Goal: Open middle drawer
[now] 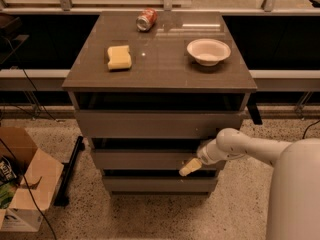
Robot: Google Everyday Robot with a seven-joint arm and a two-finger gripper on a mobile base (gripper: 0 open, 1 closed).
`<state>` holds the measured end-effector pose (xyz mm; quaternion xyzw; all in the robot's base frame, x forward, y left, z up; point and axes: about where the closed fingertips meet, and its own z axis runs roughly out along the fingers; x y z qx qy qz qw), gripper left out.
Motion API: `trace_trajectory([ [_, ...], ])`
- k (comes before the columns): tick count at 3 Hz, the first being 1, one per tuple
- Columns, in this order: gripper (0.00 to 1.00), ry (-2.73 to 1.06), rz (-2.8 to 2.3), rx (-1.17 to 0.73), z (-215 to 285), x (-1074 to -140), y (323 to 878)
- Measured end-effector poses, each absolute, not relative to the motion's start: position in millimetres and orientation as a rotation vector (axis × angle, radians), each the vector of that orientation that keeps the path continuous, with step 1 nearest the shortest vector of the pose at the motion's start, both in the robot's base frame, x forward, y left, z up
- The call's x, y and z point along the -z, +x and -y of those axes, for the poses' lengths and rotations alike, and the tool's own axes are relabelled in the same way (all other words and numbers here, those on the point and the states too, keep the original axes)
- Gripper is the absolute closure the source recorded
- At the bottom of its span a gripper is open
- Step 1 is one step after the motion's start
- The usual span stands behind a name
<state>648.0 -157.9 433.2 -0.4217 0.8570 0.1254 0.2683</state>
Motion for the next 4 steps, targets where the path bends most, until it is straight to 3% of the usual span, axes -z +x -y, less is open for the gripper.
trace_trajectory([
  [1, 0.15, -1.161, -2.347, -0.353, 159.9, -423.0, 636.0],
  [3, 0.61, -1.3, -2.387, -0.358, 155.1, -426.5, 588.3],
  [4, 0.61, -1.313, -2.388, -0.361, 154.7, -427.6, 583.5],
])
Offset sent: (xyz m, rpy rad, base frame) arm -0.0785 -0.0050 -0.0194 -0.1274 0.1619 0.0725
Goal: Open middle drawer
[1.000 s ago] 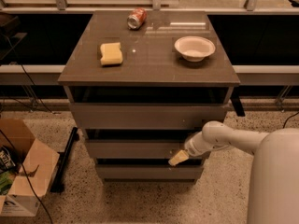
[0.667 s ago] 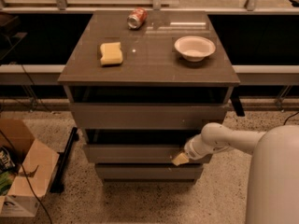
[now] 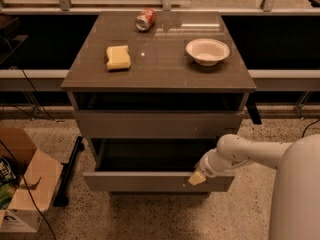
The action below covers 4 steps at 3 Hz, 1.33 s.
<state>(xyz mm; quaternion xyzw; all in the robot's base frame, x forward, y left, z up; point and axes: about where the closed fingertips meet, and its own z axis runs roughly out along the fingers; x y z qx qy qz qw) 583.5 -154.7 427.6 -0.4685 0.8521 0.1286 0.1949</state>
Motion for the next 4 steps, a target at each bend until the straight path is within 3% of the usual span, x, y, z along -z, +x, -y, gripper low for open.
trace_trajectory([
  [2, 0.15, -1.345, -2.401, -0.35, 151.7, -423.5, 581.2],
  [3, 0.02, -1.378, -2.467, -0.379, 161.1, -406.7, 565.0],
  [4, 0.25, -1.401, -2.512, -0.41, 169.1, -399.3, 551.2],
])
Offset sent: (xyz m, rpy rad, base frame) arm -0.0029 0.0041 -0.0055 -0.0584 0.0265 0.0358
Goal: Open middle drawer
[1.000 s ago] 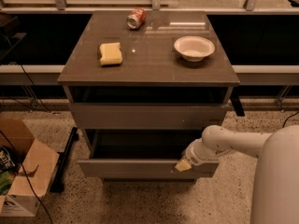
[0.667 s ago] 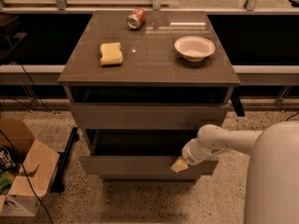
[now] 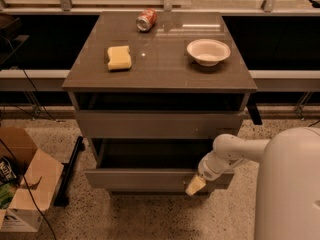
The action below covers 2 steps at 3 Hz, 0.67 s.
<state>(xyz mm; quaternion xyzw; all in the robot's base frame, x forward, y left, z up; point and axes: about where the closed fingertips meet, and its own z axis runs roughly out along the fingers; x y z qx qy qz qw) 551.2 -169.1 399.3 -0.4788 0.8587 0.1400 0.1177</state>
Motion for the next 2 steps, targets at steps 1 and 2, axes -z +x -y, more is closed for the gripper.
trace_trajectory([
  [1, 0.48, -1.401, -2.512, -0.41, 169.1, -405.4, 551.2],
  [2, 0.5, -1.401, -2.512, -0.41, 169.1, -406.2, 551.2],
])
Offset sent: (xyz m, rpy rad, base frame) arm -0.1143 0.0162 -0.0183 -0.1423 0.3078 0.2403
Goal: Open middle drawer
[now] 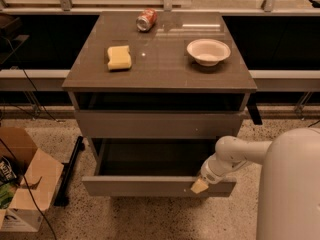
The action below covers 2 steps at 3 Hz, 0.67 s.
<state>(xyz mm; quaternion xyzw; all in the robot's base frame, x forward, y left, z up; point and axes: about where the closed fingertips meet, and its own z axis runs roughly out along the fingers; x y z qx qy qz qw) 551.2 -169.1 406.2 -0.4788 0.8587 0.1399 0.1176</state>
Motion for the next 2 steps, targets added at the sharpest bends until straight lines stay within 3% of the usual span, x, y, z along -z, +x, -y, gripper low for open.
trace_trajectory([
  [1, 0.35, -1.504, -2.541, -0.498, 158.9, -393.6, 511.8],
  [2, 0.04, -1.517, -2.542, -0.495, 158.1, -396.1, 511.6],
])
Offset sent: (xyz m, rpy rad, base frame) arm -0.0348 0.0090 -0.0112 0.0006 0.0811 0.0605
